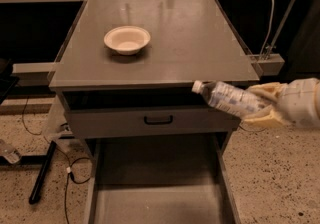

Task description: Place blue plastic bottle into middle drawer

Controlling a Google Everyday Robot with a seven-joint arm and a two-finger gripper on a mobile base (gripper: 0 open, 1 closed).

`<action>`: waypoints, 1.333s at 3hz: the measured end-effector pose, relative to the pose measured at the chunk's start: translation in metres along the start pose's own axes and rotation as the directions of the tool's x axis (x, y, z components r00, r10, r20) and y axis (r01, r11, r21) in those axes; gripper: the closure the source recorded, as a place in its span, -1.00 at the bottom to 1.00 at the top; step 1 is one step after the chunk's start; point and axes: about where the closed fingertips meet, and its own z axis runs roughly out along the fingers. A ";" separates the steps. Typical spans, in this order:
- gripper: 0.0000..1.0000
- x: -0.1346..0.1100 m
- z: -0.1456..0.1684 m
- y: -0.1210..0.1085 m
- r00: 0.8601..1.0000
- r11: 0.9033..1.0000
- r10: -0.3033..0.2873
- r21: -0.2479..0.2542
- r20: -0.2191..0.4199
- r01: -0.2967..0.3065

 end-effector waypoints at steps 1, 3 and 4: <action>1.00 0.019 0.022 0.041 0.999 1.000 -0.025 -0.001 -0.036 0.025; 1.00 0.067 0.108 0.099 1.000 0.994 0.028 -0.109 0.011 -0.026; 1.00 0.067 0.108 0.099 1.000 0.994 0.027 -0.109 0.011 -0.026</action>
Offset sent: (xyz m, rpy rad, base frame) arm -0.0121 0.0365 -0.1770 0.0058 0.1018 0.0299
